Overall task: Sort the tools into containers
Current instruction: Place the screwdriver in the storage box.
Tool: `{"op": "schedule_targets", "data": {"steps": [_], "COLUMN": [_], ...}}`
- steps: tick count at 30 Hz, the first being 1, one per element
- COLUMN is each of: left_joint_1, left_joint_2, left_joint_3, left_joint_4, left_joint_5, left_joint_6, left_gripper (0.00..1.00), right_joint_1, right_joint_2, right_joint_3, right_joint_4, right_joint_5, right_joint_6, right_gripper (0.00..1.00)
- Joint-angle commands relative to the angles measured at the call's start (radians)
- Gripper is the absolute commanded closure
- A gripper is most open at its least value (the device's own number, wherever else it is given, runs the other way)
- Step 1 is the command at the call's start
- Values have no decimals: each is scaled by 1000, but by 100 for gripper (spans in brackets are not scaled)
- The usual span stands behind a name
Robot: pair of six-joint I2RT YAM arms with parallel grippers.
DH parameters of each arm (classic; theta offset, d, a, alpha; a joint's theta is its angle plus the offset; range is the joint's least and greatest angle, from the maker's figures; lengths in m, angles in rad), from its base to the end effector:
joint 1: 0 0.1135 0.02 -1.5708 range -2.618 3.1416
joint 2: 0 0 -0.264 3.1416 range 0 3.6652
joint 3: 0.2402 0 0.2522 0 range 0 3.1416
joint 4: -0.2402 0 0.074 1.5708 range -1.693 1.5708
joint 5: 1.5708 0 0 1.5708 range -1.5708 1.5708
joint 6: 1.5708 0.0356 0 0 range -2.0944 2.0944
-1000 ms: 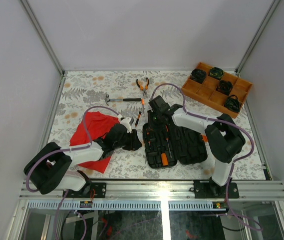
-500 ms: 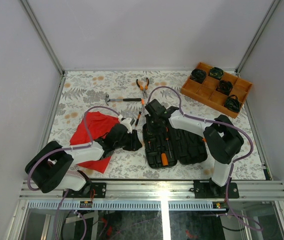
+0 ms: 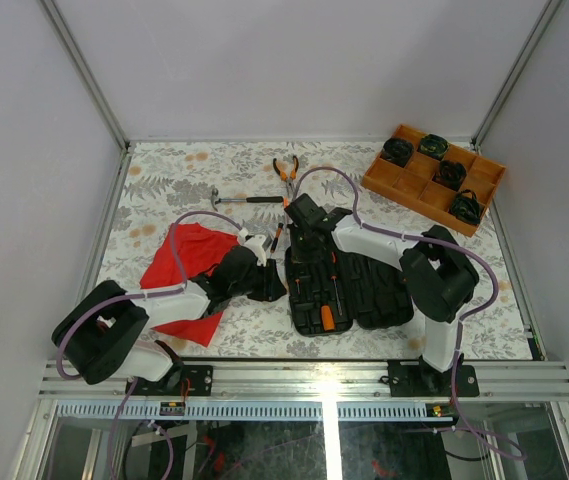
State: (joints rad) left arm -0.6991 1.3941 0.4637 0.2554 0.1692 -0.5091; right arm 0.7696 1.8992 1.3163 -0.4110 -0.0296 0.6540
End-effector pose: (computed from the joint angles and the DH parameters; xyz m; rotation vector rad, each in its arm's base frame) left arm 0.1900 -0.1676 0.1446 0.3210 2.3502 -0.8122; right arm 0.2883 0.2808 0.1868 -0.1660 2.6657 0.5476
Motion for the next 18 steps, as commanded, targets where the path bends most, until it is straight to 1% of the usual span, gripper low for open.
{"op": "schedule_targets", "data": {"steps": [1,9,13,18], "left_joint_1": [8,7,7,7], "left_joint_2": [9,10,9,9], "left_joint_3": [26,28,27,26], "left_joint_4": [69,67,69,69], "left_joint_5": [8,11,12,15], "left_joint_6": [24,27,29,30], "left_gripper": [60,60,60,60], "right_joint_1": [4,19,33,40], "right_joint_2": [-24,-84,-83,-66], "right_joint_3": [31,-37,-39,-52], "right_joint_4": [22,26,13,25], "right_joint_5": [50,26,29,12], "right_joint_6": [-6,13,13,18], "right_gripper": [87,79,79,82]}}
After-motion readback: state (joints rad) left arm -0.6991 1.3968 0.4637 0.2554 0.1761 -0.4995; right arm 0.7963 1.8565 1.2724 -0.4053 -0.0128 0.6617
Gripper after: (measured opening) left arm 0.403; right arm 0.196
